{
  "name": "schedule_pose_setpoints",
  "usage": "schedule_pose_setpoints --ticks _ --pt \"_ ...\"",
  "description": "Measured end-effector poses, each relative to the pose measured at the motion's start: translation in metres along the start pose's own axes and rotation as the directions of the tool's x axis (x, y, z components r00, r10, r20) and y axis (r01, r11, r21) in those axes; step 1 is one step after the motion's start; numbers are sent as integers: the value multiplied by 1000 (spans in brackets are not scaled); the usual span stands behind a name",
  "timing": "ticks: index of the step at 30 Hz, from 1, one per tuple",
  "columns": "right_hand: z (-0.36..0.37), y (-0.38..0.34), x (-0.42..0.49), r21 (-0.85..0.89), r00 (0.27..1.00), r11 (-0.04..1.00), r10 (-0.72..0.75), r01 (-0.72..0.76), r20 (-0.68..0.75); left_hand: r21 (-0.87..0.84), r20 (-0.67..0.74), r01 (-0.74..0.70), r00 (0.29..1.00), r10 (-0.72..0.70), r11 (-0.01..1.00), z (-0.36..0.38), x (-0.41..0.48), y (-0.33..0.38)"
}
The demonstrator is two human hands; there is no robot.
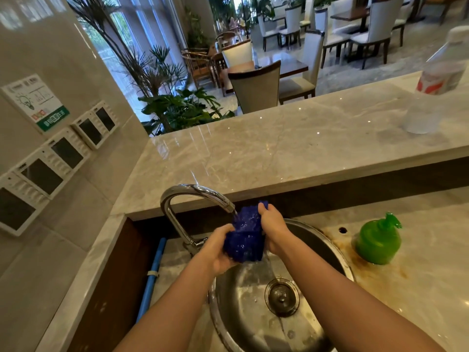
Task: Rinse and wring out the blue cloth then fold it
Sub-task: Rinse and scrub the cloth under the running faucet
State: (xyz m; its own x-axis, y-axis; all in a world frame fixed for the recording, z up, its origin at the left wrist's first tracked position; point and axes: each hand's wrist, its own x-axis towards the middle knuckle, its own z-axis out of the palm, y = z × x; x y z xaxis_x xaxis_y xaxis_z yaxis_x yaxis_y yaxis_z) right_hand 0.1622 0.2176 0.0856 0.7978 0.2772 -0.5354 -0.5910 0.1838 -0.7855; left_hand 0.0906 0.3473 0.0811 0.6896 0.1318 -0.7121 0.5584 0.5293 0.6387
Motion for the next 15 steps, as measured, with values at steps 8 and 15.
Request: schedule_pose_setpoints --ticks 8,15 --pt "-16 18 2 212 1000 977 30 -31 6 -229 17 36 999 -33 973 4 -3 -5" --pt "-13 31 7 183 1000 983 8 -12 24 -256 -45 -12 999 1 967 21 3 -10"
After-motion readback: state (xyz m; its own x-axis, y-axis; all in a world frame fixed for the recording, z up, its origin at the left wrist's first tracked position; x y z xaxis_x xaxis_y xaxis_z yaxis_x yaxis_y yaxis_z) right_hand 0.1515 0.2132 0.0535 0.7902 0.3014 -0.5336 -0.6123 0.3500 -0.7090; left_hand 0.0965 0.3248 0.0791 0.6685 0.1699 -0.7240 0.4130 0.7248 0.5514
